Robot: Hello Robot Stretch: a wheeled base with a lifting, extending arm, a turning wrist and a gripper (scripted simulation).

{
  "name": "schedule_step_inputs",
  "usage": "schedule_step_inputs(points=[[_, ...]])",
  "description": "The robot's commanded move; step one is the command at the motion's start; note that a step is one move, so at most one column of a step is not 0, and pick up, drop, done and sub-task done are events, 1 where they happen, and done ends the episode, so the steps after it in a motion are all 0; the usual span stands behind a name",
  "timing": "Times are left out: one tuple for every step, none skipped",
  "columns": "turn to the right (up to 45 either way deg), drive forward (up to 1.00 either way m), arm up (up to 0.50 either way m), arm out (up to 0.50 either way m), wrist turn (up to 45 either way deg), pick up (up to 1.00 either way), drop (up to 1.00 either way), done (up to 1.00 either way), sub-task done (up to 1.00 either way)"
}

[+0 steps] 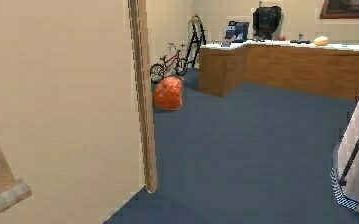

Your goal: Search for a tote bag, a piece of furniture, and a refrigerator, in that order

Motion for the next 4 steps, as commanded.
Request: schedule_step_inputs(points=[[42.0, 0.0, 0.0, 0.0, 0.0, 0.0, 0.0, 0.0, 0.0], [0.0, 0.95, 0.0, 0.0, 0.0, 0.0, 0.0, 0.0, 0.0], [15.0, 0.0, 0.0, 0.0, 0.0, 0.0, 0.0, 0.0, 0.0], [0.0, 0.0, 0.0, 0.0, 0.0, 0.0, 0.0, 1.0, 0.0]])
